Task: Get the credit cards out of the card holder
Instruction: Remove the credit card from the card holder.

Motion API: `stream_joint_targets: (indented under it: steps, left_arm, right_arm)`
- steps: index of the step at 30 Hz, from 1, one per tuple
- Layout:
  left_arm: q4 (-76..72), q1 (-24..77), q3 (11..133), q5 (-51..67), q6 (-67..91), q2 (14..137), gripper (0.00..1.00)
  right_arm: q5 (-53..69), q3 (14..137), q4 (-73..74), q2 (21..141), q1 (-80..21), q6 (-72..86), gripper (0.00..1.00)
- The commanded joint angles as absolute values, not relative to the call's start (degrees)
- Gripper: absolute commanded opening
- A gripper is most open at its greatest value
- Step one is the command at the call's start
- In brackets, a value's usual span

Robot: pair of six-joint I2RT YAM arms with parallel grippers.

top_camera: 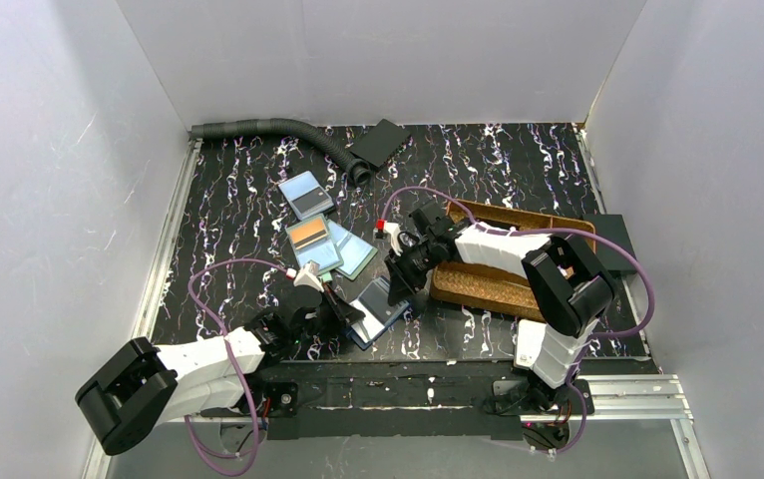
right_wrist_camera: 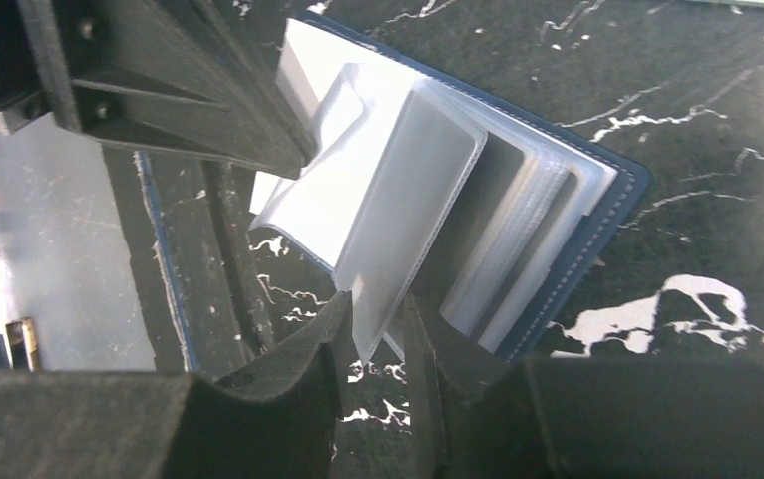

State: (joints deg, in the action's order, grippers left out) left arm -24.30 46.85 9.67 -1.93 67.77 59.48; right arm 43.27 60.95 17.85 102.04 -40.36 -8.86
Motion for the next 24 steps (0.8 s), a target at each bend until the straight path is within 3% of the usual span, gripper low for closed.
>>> stream_joint_targets:
  steps: [1,8,18,24]
  left_arm:
    - [-22.9,47.0,9.8,-2.8,67.4,59.3,0.01]
    - [-22.9,47.0,9.9,-2.5,67.5,57.8,0.1]
    - [-22.8,47.0,8.7,-2.7,68.6,50.8,0.41]
    - [-22.6,47.0,8.7,-3.8,69.2,47.1,0.44]
  right_arm:
    - [49.5,61.7,17.7,100.7,-40.9,-9.1,0.34]
    - [51.0,62.2,18.1,102.5,-41.2,-8.7,0.33]
    - [52.9,62.2,16.9,103.6,-44.1,-8.2,0.34]
    - [52.6,62.4,16.5,104.1,-44.8,-7.9,0.34]
